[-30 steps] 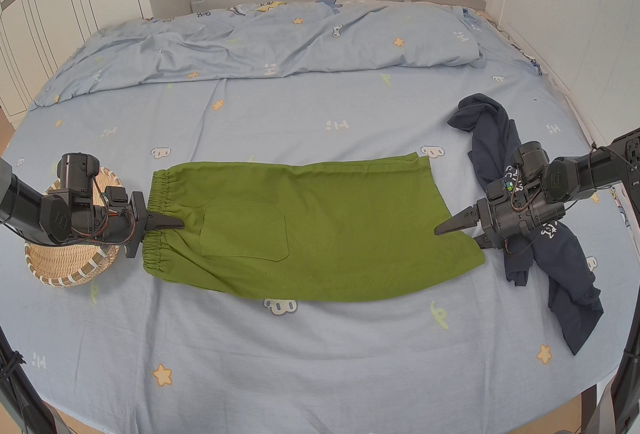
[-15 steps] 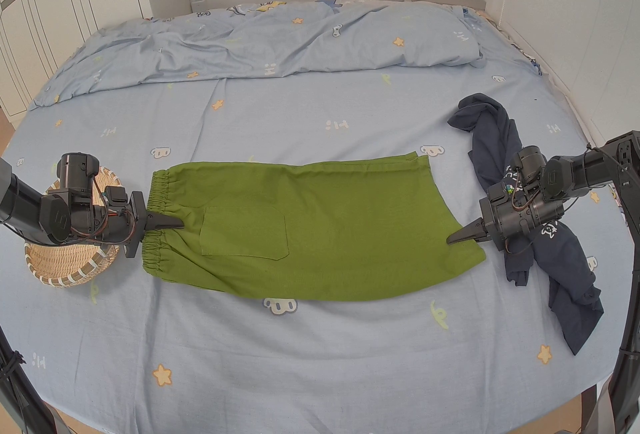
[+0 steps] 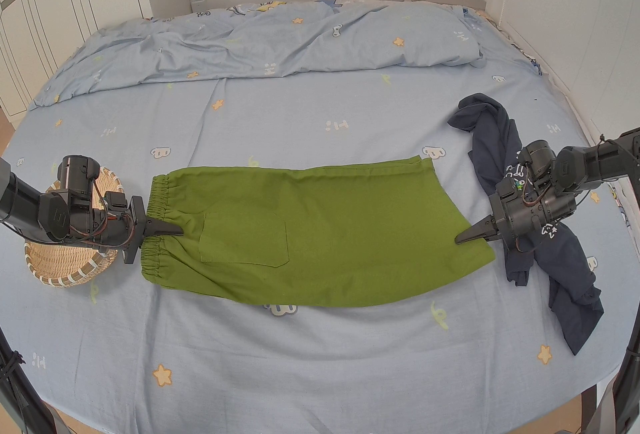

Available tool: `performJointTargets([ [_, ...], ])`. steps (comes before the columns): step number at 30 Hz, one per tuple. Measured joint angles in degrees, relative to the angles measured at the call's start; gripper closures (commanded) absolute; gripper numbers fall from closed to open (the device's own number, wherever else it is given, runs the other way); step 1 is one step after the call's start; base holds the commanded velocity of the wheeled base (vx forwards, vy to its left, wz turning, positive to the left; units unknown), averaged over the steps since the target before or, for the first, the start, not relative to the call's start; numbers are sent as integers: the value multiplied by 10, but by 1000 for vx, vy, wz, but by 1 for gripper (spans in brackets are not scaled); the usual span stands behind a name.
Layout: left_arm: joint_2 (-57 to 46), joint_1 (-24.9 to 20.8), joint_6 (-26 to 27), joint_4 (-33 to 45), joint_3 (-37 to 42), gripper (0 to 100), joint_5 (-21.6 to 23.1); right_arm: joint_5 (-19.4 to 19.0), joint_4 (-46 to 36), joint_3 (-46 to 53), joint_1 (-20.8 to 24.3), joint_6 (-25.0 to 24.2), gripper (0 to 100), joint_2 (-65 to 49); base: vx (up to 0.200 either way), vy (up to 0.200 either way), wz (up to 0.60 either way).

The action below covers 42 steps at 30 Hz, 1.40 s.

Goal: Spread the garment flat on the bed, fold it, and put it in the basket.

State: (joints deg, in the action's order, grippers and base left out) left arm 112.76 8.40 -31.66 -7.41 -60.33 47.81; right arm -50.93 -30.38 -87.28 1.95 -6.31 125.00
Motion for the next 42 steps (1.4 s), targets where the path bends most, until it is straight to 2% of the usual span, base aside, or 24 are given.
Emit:
performJointTargets([
  [10, -24, 14, 97, 135, 11, 100, 1, 0, -27, 124, -10, 31, 100, -117, 0, 0, 0],
  [16, -46, 26, 165, 172, 57, 100, -1, 0, 2, 248, -10, 39, 100, -172, 0, 0, 0],
  [21, -67, 37, 209, 181, 120, 100, -3, 2, 96, 381, -1, 41, 100, -208, 0, 0, 0],
  [26, -84, 50, 248, 168, 194, 100, -4, 3, 232, 502, 14, 42, 100, -234, 0, 0, 0],
  [32, -94, 59, 272, 132, 252, 100, -6, 2, 311, 571, 29, 43, 100, -238, 0, 0, 0],
  [33, -95, 61, 273, 129, 256, 100, -7, 2, 317, 576, 30, 44, 0, -236, 0, 0, 0],
  [42, -102, 65, 274, 129, 261, 100, -7, 1, 379, 601, 33, 44, 0, -221, 0, 0, 0],
])
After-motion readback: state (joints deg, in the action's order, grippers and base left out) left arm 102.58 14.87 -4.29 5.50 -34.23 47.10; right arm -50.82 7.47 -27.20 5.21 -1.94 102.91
